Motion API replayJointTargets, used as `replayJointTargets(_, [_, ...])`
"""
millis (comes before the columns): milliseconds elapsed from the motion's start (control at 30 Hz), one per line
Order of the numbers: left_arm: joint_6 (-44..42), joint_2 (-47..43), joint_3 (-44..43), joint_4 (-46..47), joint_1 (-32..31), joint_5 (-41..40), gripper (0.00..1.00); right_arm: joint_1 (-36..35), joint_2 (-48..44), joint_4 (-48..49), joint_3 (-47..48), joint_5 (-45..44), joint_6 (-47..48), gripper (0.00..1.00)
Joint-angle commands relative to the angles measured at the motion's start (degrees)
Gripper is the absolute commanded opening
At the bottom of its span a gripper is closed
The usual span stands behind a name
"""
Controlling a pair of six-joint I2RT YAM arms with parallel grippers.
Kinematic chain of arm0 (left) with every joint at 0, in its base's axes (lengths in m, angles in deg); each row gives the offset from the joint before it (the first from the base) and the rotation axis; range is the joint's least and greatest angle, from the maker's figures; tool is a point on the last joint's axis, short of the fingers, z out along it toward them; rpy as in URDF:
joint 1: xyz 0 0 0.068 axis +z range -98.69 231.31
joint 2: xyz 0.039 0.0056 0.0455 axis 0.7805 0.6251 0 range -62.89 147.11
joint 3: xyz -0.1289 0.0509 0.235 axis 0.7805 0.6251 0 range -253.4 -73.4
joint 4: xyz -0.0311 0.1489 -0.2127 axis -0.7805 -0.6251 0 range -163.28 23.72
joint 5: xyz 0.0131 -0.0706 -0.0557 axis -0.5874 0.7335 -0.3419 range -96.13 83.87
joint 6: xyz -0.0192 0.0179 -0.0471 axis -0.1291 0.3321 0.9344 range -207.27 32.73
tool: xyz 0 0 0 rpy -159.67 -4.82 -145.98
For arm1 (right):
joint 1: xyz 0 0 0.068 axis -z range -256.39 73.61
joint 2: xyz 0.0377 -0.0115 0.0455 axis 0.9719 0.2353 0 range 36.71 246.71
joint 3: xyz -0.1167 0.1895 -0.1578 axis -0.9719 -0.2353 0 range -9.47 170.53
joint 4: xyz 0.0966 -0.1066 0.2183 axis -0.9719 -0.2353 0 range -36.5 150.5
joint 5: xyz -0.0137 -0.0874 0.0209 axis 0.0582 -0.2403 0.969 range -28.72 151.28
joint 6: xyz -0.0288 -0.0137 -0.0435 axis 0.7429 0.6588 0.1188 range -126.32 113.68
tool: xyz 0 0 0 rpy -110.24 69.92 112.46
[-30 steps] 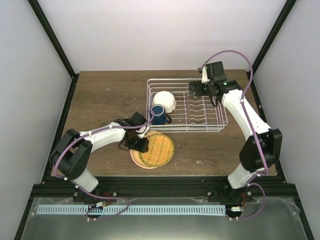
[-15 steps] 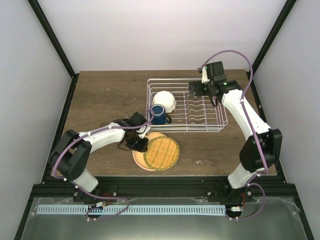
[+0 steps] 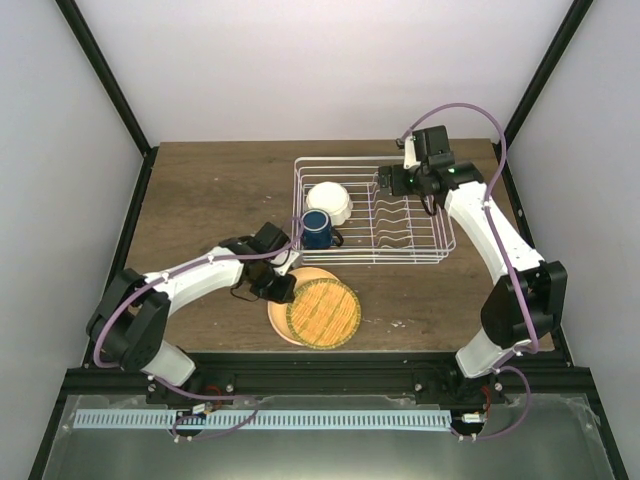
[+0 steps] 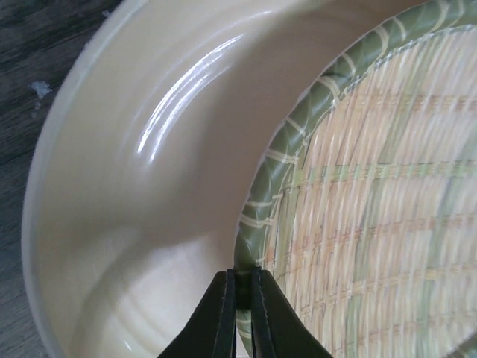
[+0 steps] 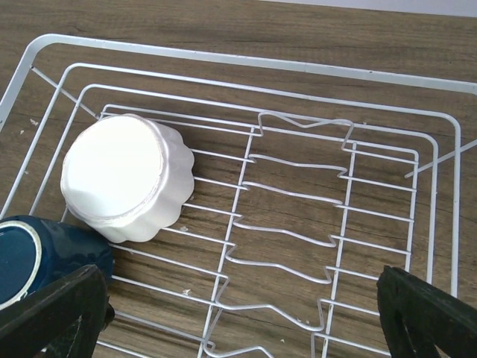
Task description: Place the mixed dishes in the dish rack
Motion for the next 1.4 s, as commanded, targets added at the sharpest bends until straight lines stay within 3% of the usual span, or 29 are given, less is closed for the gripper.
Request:
replayJointTargets(0, [-0.4,-2.2,-1.0,-0.9,0.3,2.6,0.00,-0.2,-2.6,-0.8,-0.2,1.6,0.7,1.00])
replayJointTargets(267, [0.3,-4.3,-0.2,1.4,2.3,7.0,0.00,-0.2,-4.2,-1.1,-1.7,1.7,0.7,1.00])
replayJointTargets(533, [-1.5,-3.9,-1.3,-0.3,2.8,5.5,0.00,-0.2,-5.0,-6.4,-0.6,4.9,-0.1,1.00])
replayJointTargets(767, [-4.0,-1.1,-3.1,-2.4,3.0,2.1,0.00,-0.4,-8.5,-21.0,-2.5,17.2,-6.8,1.00])
replayJointTargets(967, [-5.2,0.5,-4.2,-3.4,3.1,1.6,0.00,-1.1,-17.3,-22.9,-13.5,28.0,-11.7,0.99])
replayJointTargets(1033, [-5.5,0.2,-5.1,-3.4,3.1,2.1,0.17,-1.2,-20.0,-22.0,-18.1,31.5,-12.3,0.98])
replayJointTargets(1133, [-5.8,-2.0,-6.6,-3.1,3.1,2.5,0.53,-1.6,-23.5,-18.9,-25.8,36.5,-12.3,0.94])
replayJointTargets(1200, [-6.0,-4.1,-7.8,-3.1,3.1,2.0,0.72,-2.1,-25.0,-16.8,-30.6,38.0,-12.4,0.94])
replayJointTargets(1367, [-6.9,-10.1,-10.9,-3.7,3.1,-0.7,0.97,-2.7,-26.4,-8.8,-41.8,40.6,-12.9,0.91])
